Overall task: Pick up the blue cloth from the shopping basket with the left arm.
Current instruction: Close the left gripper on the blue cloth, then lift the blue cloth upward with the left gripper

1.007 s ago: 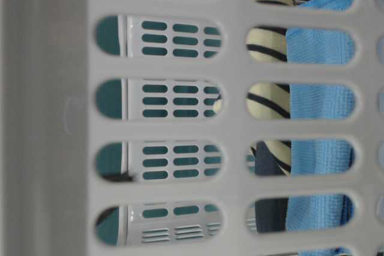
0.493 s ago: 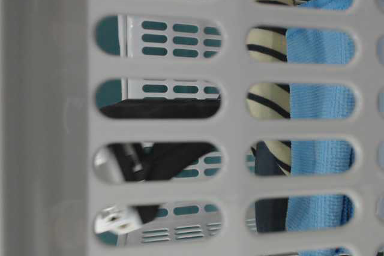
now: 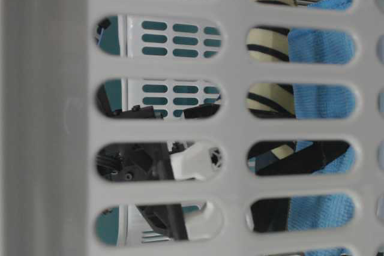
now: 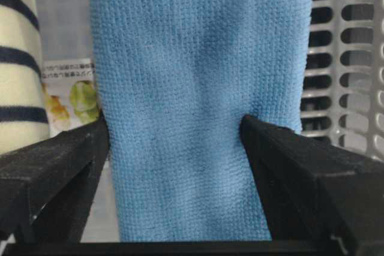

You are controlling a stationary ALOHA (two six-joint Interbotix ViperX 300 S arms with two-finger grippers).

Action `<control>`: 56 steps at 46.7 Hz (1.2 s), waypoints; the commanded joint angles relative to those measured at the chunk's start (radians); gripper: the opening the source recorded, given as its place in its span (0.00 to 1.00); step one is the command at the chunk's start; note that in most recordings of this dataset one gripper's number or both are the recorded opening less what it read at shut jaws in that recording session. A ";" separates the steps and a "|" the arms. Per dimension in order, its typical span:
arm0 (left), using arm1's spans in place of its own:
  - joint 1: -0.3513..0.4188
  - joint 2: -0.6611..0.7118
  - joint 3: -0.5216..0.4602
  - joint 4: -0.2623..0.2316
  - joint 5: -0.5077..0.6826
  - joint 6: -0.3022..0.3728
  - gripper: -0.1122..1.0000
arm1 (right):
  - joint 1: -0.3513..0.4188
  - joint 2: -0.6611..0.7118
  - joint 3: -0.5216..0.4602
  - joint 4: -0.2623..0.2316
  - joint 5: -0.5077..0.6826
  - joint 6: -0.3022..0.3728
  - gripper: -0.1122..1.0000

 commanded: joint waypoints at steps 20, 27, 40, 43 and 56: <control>-0.002 -0.057 -0.020 0.003 0.009 0.021 0.23 | -0.002 0.005 -0.015 0.003 0.003 0.002 0.80; -0.003 -0.109 -0.089 0.002 0.061 0.021 0.21 | -0.002 0.005 -0.012 0.005 0.003 0.005 0.80; -0.006 -0.167 -0.321 0.002 0.258 0.009 0.21 | -0.002 0.003 -0.012 0.003 0.009 0.006 0.80; -0.006 -0.169 -0.362 0.002 0.301 0.009 0.21 | -0.002 0.003 -0.012 0.005 0.012 0.006 0.80; -0.006 -0.163 -0.388 0.003 0.337 0.009 0.21 | -0.002 0.003 -0.012 0.005 0.014 0.006 0.80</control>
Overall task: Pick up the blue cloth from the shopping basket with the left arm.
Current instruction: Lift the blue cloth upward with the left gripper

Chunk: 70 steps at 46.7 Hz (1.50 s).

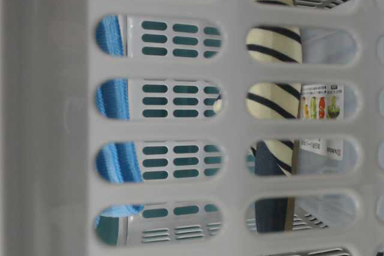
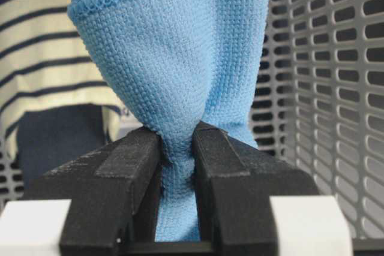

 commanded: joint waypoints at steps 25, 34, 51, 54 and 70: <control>-0.003 -0.026 -0.020 0.003 0.008 -0.008 0.21 | -0.002 0.002 -0.014 0.005 -0.005 0.000 0.80; -0.003 -0.026 -0.015 0.002 0.008 -0.008 0.21 | -0.002 0.000 -0.012 0.003 0.006 0.000 0.80; -0.003 -0.025 -0.015 0.003 0.008 -0.006 0.21 | -0.002 -0.020 -0.011 0.005 0.023 0.000 0.80; -0.002 -0.025 -0.015 0.003 0.008 -0.008 0.21 | -0.002 -0.023 -0.011 0.003 0.023 -0.002 0.80; -0.003 -0.025 -0.015 0.003 0.008 -0.008 0.21 | -0.002 -0.025 -0.003 0.003 0.023 -0.005 0.79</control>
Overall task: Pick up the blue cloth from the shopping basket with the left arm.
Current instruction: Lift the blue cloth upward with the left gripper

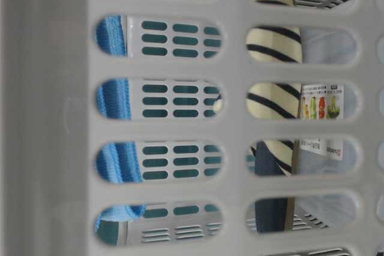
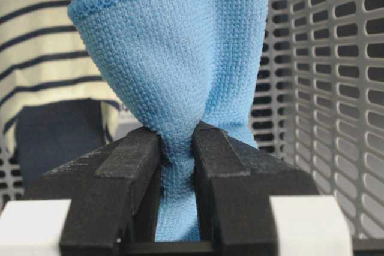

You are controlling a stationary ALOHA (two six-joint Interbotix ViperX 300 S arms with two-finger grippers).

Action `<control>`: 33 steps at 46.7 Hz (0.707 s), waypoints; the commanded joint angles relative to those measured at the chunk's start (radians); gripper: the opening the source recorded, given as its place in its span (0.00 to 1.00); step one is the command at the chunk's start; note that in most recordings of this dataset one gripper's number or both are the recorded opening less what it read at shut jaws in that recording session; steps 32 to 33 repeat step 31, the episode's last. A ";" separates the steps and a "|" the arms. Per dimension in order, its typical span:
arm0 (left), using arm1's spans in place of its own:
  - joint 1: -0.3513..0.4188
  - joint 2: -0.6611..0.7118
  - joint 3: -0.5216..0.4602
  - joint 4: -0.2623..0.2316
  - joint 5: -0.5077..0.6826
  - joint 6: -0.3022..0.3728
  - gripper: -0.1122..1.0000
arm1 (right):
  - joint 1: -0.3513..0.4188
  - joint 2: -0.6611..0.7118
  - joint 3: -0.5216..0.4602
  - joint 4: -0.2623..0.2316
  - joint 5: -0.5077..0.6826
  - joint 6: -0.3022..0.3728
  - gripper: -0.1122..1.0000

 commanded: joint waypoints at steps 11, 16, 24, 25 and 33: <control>-0.003 -0.023 -0.014 0.003 -0.003 -0.005 0.21 | -0.002 0.003 -0.005 0.005 -0.005 0.002 0.79; -0.003 -0.021 -0.009 0.003 -0.003 -0.005 0.21 | -0.002 0.002 -0.006 0.005 -0.005 0.002 0.79; -0.003 -0.020 -0.002 0.003 -0.003 -0.005 0.21 | -0.002 -0.011 -0.008 0.003 -0.006 0.003 0.79; -0.005 -0.021 -0.002 0.003 -0.003 -0.005 0.21 | -0.002 -0.015 -0.009 0.003 -0.006 0.003 0.79; -0.006 -0.021 0.000 0.003 -0.003 -0.003 0.21 | -0.002 -0.028 -0.011 0.003 -0.005 0.005 0.78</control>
